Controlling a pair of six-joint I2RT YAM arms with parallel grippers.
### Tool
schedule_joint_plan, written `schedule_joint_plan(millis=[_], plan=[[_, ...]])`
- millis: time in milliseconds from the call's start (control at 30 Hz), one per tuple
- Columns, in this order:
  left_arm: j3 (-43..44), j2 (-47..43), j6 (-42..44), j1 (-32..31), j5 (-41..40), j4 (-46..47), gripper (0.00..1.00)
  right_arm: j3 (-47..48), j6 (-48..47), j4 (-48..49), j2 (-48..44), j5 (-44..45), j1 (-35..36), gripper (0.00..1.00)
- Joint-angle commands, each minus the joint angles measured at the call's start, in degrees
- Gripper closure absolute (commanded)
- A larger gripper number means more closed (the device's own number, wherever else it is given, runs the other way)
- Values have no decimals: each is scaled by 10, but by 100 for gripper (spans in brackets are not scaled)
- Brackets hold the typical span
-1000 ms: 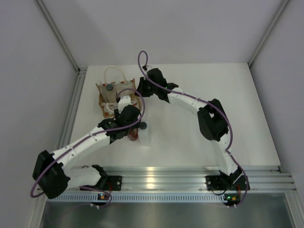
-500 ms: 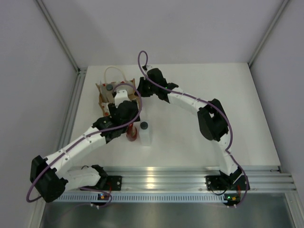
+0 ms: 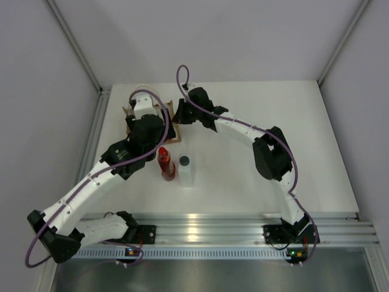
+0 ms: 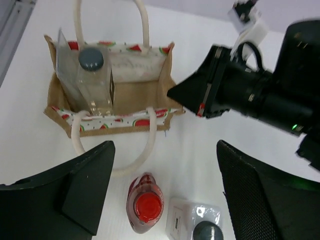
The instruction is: Take the personal care products out of the canvas bag
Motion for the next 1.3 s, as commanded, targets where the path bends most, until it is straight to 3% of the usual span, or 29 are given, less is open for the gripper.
schedule_joint_plan(millis=[0,200,300,533,767,1267], plan=[[60,-12,44,13,-41,-5,13,8,-12,-31,-12,14,-7,100],[136,68,58,154,91,-5,14,10,-10,-30,-10,11,-7,100],[185,154,67,216,147,-11,16,10,-13,-31,-12,11,-7,100],[301,300,92,288,222,-53,20,9,-18,-31,-13,11,-7,100],[357,365,118,335,245,-83,25,7,-24,-30,-9,12,-10,100],[356,414,131,340,246,-115,27,14,-24,-30,-2,7,-10,100]])
